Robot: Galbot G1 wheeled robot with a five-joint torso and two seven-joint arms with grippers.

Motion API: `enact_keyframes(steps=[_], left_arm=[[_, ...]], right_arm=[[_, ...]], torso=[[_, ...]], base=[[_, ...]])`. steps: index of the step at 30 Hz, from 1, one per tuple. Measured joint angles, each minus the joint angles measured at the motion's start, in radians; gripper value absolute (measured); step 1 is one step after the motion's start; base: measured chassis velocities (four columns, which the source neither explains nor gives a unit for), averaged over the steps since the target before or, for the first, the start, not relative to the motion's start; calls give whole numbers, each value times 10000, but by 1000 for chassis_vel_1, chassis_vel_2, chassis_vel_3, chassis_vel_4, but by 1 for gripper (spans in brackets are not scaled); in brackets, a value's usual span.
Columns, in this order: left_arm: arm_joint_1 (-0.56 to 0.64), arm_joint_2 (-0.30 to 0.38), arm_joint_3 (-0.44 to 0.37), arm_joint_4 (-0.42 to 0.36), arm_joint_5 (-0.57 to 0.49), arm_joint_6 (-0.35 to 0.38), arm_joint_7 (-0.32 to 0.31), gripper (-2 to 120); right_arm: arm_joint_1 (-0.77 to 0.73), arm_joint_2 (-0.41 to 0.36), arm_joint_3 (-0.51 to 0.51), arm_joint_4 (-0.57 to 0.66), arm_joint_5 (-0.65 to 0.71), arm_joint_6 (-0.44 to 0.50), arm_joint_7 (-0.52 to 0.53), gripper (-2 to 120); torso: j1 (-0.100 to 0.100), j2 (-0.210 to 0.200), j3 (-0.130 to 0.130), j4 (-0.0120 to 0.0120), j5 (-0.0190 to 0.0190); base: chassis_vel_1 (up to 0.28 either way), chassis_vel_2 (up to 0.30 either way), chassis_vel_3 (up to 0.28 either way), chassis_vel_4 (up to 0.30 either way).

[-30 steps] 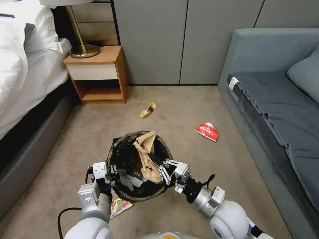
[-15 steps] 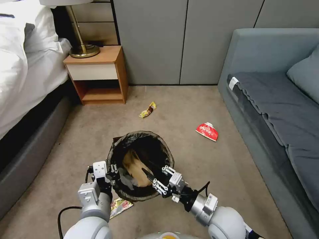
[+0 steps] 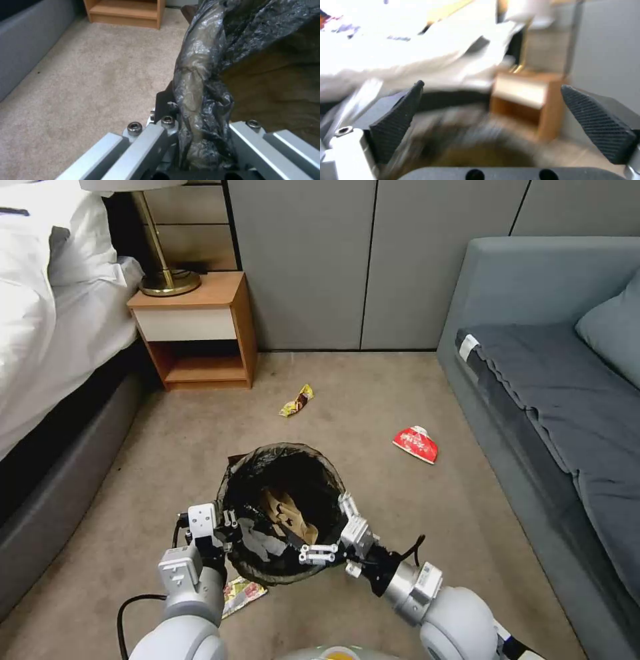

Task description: Pick up the trash bin, then pick up the garbage from the floor and place it into the trash bin.

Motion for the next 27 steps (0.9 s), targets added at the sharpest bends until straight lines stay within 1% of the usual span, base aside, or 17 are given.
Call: enact_keyframes(steps=[1, 4, 5, 8, 9, 13, 14, 15, 17, 21, 27], left_arm=[[0, 0, 0, 0, 0, 0, 0, 1], [-9, -14, -29, 76, 24, -36, 2, 1], [-9, -14, -29, 76, 24, -36, 2, 1], [-28, -14, -87, 146, -3, -74, 5, 1], [-28, -14, -87, 146, -3, -74, 5, 1], [-115, -4, -148, 199, -86, -93, 5, 1], [-115, -4, -148, 199, -86, -93, 5, 1], [-141, -12, -176, 199, -138, -96, 3, 1], [-151, -30, -237, 192, -217, -96, -3, 1], [-151, -30, -294, 145, -291, -96, -17, 1], [-78, -35, -276, 116, -291, -134, -23, 1]], right_arm=[[0, 0, 0, 0, 0, 0, 0, 100], [-394, 567, 526, 680, -438, 273, 1095, 100], [-394, 567, 526, 680, -438, 273, 1095, 100], [-1278, 1025, 1119, 891, -1022, 822, 1746, 100], [-1278, 1025, 1119, 891, -1022, 822, 1746, 100], [-2196, 1647, 1758, 375, -1451, 1905, 2117, 100], [-2196, 1647, 1758, 375, -1451, 1905, 2117, 100], [-2465, 1834, 1946, 9, -1510, 2393, 2295, 100], [-2774, 2018, 2270, -526, -1579, 2966, 2486, 100], [-3006, 2119, 2589, -864, -1553, 3240, 2629, 100], [-3041, 2155, 2874, -1072, -1554, 3287, 2675, 100]], torso=[[0, 0, 0, 0, 0], [0, 0, 0, -1, 0], [0, 0, 0, -1, 0], [0, 0, 0, -4, 1], [0, 0, 0, -4, 1], [0, 0, -1, -3, 2], [0, 0, -1, -3, 2], [0, 0, 0, -3, 1], [0, 0, -1, -2, 1], [0, 0, -1, -2, 1], [1, -1, -1, -1, 1]], base=[[0, 0, 0, 0], [0, 0, 0, 0], [0, 0, 0, 0], [0, 0, 0, 0], [0, 0, 0, 0], [0, 0, 0, 0], [0, 0, 0, 0], [0, 0, 0, 0], [0, 0, 0, 0], [0, 0, 0, 0], [0, 0, 0, 0]])
